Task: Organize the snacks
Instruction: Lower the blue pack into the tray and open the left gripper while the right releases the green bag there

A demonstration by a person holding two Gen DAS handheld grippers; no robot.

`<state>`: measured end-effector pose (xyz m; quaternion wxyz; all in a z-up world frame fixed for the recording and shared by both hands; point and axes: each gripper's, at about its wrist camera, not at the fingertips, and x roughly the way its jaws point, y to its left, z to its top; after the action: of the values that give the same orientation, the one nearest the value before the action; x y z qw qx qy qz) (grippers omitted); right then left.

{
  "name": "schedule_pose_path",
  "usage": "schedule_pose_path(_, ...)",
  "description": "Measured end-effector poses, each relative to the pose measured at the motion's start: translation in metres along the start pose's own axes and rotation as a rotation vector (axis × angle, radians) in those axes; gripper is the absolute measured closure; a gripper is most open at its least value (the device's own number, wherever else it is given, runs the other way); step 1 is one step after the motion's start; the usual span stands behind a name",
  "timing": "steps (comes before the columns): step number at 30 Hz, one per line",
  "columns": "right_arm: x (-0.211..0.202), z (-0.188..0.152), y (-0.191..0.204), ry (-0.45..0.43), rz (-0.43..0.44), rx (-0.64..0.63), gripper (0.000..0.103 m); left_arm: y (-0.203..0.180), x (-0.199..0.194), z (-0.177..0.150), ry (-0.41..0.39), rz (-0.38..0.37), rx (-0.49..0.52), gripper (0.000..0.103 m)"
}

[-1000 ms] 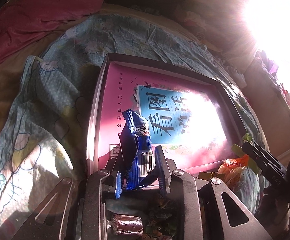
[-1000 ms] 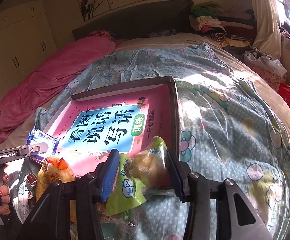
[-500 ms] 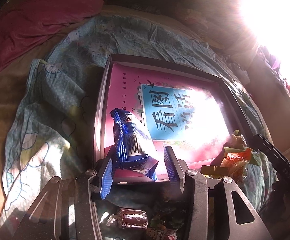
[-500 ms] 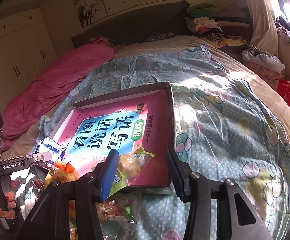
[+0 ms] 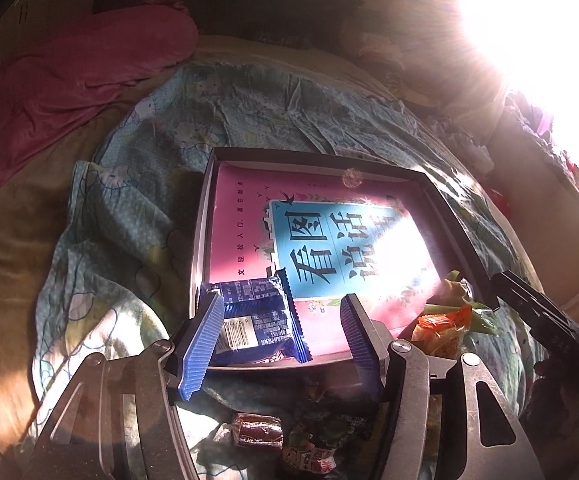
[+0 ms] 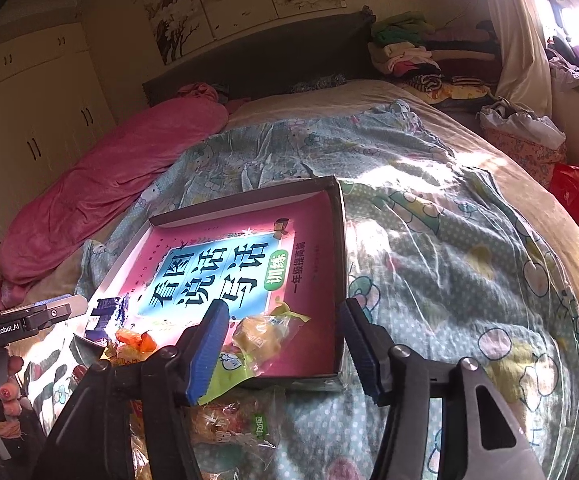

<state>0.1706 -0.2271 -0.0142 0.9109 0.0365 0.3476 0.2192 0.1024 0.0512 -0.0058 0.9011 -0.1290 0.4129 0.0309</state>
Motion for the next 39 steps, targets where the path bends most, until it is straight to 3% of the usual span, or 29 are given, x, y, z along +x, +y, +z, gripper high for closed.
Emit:
schedule_pose_path(14,-0.014,0.004,0.0,-0.053,0.002,0.0,0.039,0.013,-0.023,0.008,-0.06,-0.004,-0.043,0.032)
schedule_pose_path(39,-0.032,-0.007,0.029,-0.042,0.057,-0.057,0.038,0.015,-0.032,-0.013,-0.023,0.0,-0.025,0.03)
